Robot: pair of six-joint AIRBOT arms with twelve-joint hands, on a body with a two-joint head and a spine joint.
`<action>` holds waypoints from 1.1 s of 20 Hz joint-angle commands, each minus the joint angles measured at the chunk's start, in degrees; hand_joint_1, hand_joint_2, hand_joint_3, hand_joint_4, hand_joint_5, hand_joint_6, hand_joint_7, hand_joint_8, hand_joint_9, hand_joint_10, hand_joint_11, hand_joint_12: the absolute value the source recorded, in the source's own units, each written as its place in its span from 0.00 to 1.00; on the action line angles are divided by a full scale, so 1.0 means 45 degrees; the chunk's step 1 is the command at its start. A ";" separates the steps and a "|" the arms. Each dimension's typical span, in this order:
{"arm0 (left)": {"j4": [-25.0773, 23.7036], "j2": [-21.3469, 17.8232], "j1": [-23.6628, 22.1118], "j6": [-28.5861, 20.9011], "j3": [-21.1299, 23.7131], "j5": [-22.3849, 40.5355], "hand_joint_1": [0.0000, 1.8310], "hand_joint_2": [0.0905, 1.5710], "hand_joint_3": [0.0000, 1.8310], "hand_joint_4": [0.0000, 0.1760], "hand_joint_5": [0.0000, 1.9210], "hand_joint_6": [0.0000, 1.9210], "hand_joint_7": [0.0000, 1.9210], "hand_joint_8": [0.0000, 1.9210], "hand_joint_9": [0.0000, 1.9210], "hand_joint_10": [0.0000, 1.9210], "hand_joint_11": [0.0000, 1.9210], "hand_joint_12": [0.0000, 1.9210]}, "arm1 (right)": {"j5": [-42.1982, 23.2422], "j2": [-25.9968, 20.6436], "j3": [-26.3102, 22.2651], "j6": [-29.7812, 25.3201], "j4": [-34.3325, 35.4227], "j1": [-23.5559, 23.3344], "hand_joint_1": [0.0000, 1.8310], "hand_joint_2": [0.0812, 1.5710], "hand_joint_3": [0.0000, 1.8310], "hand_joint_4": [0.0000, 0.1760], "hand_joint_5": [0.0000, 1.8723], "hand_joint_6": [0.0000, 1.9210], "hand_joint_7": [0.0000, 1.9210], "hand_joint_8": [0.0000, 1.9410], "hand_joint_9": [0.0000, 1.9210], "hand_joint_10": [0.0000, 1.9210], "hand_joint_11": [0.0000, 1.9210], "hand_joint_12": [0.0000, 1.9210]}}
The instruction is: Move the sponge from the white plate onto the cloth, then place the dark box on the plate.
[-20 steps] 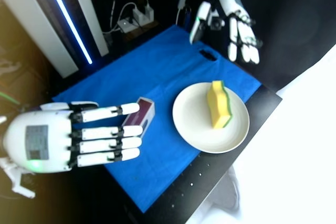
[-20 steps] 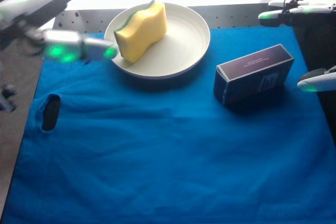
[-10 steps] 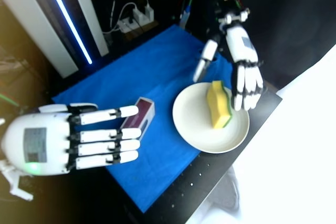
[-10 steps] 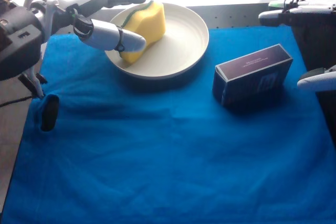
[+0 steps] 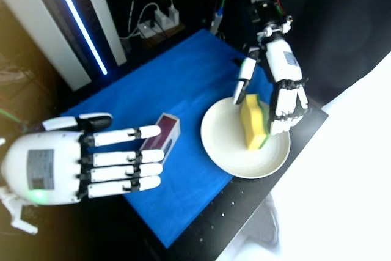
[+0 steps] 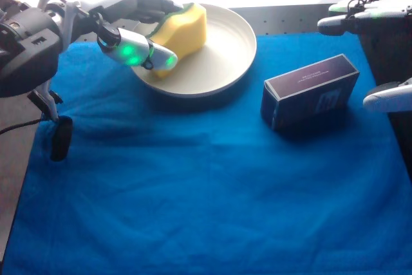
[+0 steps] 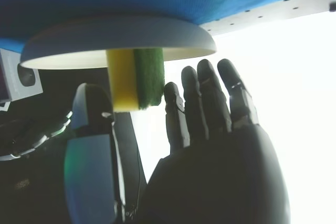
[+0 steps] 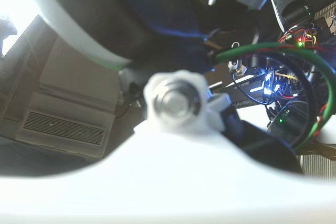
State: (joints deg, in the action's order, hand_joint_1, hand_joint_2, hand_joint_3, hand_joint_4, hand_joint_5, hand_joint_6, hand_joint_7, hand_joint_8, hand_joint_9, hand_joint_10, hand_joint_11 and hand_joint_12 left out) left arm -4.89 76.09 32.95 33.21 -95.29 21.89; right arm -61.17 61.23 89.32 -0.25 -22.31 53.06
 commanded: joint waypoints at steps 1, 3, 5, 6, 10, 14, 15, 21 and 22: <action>0.0066 0.0048 -0.0279 -0.0043 -0.0085 0.1241 0.51 0.63 0.00 0.36 0.33 0.01 0.33 0.01 0.29 0.01 0.00 0.59 | -0.1225 0.0039 0.0053 -0.0139 0.0724 -0.0182 0.41 0.63 0.00 0.79 0.20 0.01 0.11 0.00 0.08 0.00 0.04 0.15; -0.0121 0.0121 -0.0439 0.0123 -0.0105 0.1105 0.56 0.65 0.00 0.02 0.41 0.01 0.39 0.01 0.34 0.03 0.00 0.68 | -0.1204 0.0050 0.0053 -0.0163 0.0724 -0.0182 0.41 0.64 0.00 0.74 0.20 0.01 0.12 0.00 0.09 0.00 0.04 0.16; -0.0190 0.0202 -0.0571 0.0279 -0.0123 0.1061 0.65 0.74 0.00 0.00 0.48 0.49 0.41 0.69 0.36 0.28 0.01 0.86 | -0.1195 0.0053 0.0052 -0.0200 0.0709 -0.0181 0.41 0.64 0.00 0.71 0.21 0.01 0.12 0.00 0.09 0.00 0.03 0.16; -0.0195 0.0201 -0.0596 0.0281 -0.0100 0.1157 0.66 0.73 0.00 0.00 0.48 0.48 0.42 0.72 0.32 0.51 0.05 0.93 | -0.1195 0.0053 0.0052 -0.0227 0.0699 -0.0181 0.40 0.65 0.00 0.65 0.21 0.00 0.13 0.00 0.09 0.00 0.03 0.16; -0.0635 -0.0436 -0.0699 0.0286 0.0604 0.1666 0.67 0.74 0.00 0.00 0.51 0.43 0.39 0.78 0.21 0.66 0.00 0.91 | -0.1195 0.0053 0.0043 -0.0339 0.0691 -0.0179 0.40 0.65 0.00 0.67 0.22 0.00 0.13 0.00 0.09 0.00 0.03 0.17; -0.1023 -0.1985 -0.0804 0.1176 0.2446 0.2801 0.68 0.70 0.00 0.00 0.56 0.36 0.44 0.71 0.26 0.67 0.01 0.97 | -0.1195 0.0053 0.0008 -0.0418 0.0694 -0.0170 0.37 0.66 0.00 0.80 0.22 0.00 0.14 0.00 0.10 0.00 0.00 0.26; -0.1107 -0.2375 -0.0802 0.1256 0.2897 0.3259 0.68 0.70 0.00 0.00 0.58 0.33 0.45 0.70 0.25 0.72 0.03 0.99 | -0.1195 0.0053 0.0000 -0.0428 0.0695 -0.0170 0.38 0.66 0.00 0.80 0.22 0.00 0.14 0.00 0.11 0.00 0.01 0.26; -0.2044 -0.4779 0.0187 0.1253 0.5719 0.5613 0.74 0.72 0.00 0.00 0.48 0.46 0.44 0.68 0.41 0.71 0.35 0.71 | -0.1195 0.0052 -0.0093 -0.0465 0.0713 -0.0170 0.39 0.66 0.00 0.70 0.23 0.00 0.13 0.00 0.10 0.00 0.00 0.27; -0.1999 -0.5185 0.0651 0.1245 0.6163 0.6028 0.75 0.70 0.00 0.00 0.47 0.47 0.50 0.56 0.46 0.67 0.38 0.73 | -0.1195 0.0052 -0.0103 -0.0465 0.0719 -0.0170 0.40 0.66 0.00 0.76 0.23 0.00 0.14 0.00 0.10 0.00 0.00 0.25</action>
State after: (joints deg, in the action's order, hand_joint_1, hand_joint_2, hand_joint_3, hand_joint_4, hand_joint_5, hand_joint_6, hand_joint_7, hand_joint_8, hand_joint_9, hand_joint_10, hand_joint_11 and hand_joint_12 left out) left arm -15.77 52.93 36.88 39.00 -67.02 41.65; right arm -60.71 61.34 88.82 -1.74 -22.57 53.06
